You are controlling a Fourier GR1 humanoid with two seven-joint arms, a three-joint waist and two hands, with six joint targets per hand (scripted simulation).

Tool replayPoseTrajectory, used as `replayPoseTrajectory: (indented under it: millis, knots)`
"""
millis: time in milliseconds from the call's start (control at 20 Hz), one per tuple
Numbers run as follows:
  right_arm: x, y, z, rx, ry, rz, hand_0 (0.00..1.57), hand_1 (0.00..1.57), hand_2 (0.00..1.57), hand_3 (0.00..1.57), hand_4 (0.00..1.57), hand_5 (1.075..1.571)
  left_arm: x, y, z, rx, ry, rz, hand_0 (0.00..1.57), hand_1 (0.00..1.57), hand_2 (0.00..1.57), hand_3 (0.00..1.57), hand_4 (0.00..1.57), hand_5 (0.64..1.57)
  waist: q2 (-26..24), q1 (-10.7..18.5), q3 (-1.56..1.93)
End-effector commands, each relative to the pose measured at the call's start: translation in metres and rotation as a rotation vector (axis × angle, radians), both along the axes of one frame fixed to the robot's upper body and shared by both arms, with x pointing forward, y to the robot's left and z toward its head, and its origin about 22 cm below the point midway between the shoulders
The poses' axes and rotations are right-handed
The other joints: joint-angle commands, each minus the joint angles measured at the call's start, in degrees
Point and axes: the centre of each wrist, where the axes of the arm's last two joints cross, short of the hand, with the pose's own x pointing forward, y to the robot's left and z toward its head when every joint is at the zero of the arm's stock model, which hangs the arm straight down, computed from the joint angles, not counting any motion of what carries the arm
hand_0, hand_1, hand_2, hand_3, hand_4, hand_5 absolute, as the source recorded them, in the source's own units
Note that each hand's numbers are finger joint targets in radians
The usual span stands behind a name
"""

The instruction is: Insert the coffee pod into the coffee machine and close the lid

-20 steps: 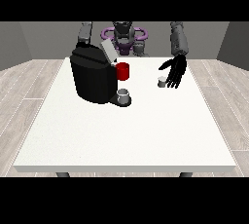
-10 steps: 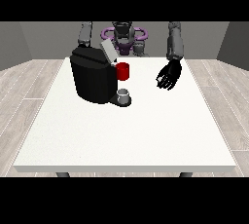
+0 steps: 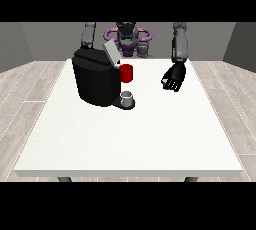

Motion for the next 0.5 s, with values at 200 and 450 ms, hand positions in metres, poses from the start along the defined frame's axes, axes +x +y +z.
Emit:
replayPoseTrajectory:
  millis: [200, 450]
  knots:
    - [-0.001, -0.014, -0.017, -0.067, 0.027, -0.066, 0.00, 0.00, 0.00, 0.00, 0.00, 1.571, 0.005, -0.016, -0.013, 0.023, 0.013, -0.052, 1.04, 1.04, 1.12, 1.01, 0.40, 1.571, -0.5, 1.3, -0.04]
    - [-0.007, -0.014, -0.014, -0.079, 0.031, -0.070, 0.00, 0.00, 0.00, 0.00, 0.00, 1.571, 0.013, 0.004, 0.008, -0.135, -0.060, -0.081, 1.37, 1.37, 1.37, 1.30, 0.48, 1.571, -1.0, 1.0, -0.07]
